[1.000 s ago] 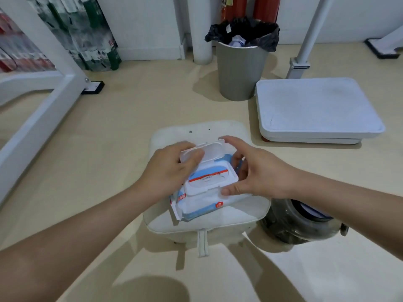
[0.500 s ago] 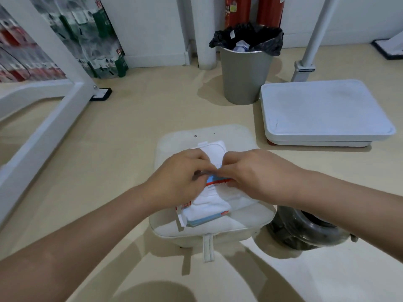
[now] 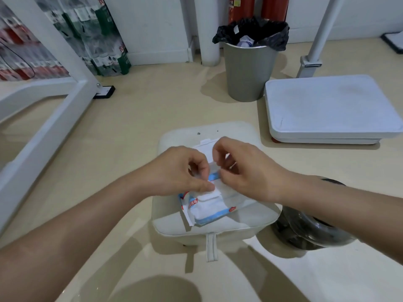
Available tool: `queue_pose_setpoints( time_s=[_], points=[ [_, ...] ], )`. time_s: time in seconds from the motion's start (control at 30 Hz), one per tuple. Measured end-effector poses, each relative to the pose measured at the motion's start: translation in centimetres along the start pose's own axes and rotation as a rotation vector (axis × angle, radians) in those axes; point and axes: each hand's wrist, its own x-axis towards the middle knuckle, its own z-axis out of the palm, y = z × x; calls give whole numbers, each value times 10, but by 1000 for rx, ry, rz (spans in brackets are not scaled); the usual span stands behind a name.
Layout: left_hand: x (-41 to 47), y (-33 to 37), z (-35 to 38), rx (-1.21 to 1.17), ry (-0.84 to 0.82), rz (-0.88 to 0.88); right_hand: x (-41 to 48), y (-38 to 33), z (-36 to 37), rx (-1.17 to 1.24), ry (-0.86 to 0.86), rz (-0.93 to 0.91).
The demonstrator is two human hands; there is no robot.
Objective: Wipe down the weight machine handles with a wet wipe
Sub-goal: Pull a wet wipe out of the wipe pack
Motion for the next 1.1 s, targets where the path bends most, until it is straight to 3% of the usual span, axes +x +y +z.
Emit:
queue_pose_setpoints(
  time_s=[0.07, 0.2, 0.27, 0.4, 0.63, 0.87, 1.1],
  points=[
    [-3, -4, -9, 38, -52, -28, 2, 1, -4, -107, -144, -8],
    [-5, -3, -10, 86, -89, 6, 9, -13, -4, -621, -448, -191],
    [-5, -1, -11, 108, -98, 15, 12, -24, -6, -790, -521, -248],
    [-4, -2, -10, 158, -96, 29, 14, -36, -1, -884, -572, -243],
    [-7, -2, -8, 226, -88, 39, 18, -17, 0, -732, -586, -172],
    [-7, 11, -3, 557, -95, 120, 8, -10, -11, -250, -290, 52],
    [-1, 18, 17, 198, 157, -33, 2, -9, -20, 223, -266, 318]
  ],
)
